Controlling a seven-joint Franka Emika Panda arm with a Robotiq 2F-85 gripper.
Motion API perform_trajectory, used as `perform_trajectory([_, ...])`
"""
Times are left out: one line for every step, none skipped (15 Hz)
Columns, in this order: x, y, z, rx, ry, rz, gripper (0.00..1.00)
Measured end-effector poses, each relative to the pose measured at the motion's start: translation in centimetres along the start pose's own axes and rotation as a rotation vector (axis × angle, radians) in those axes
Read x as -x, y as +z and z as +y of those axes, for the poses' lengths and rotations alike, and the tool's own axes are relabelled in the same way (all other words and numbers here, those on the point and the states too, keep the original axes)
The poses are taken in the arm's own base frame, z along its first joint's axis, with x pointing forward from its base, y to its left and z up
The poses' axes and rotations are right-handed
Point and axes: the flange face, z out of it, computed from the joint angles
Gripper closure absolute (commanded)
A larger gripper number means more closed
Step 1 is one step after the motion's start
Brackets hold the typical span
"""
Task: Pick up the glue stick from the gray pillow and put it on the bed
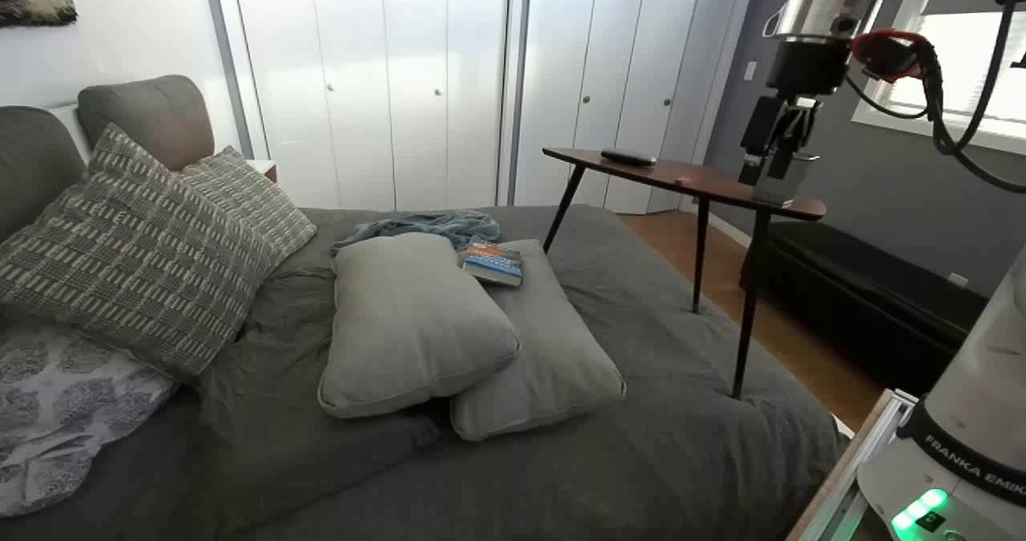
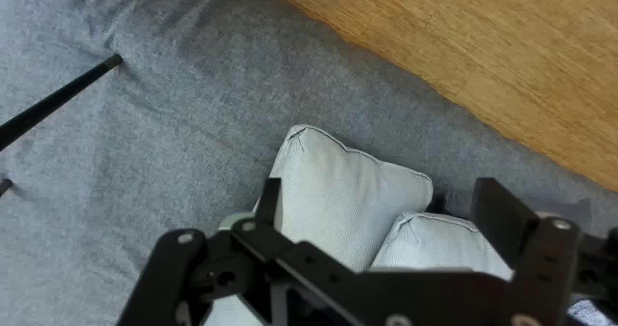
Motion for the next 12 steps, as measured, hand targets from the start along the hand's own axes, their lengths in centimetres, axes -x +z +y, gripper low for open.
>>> perform_trajectory([0.0,0.0,0.0,0.000,0.000,0.000,0.00])
perform_trajectory([0.0,0.0,0.0,0.000,0.000,0.000,0.00])
perform_trajectory([0.0,0.0,0.0,0.000,0.000,0.000,0.00])
perform_trajectory([0.0,0.0,0.0,0.000,0.000,0.000,0.00])
perform_trajectory([0.0,0.0,0.0,0.000,0.000,0.000,0.00])
perform_trajectory([0.0,0.0,0.0,0.000,0.000,0.000,0.00])
perform_trajectory([0.0,0.0,0.0,0.000,0.000,0.000,0.00])
perform_trajectory([0.0,0.0,0.0,0.000,0.000,0.000,0.00])
perform_trajectory([-0.1,0.0,0.0,0.000,0.005,0.002,0.00])
perform_trajectory([-0.3,0.1,0.1,0.000,0.024,0.012,0.00])
perform_trajectory([-0.8,0.2,0.2,0.001,0.052,0.029,0.00])
perform_trajectory([-1.4,0.4,0.4,0.002,0.083,0.052,0.00])
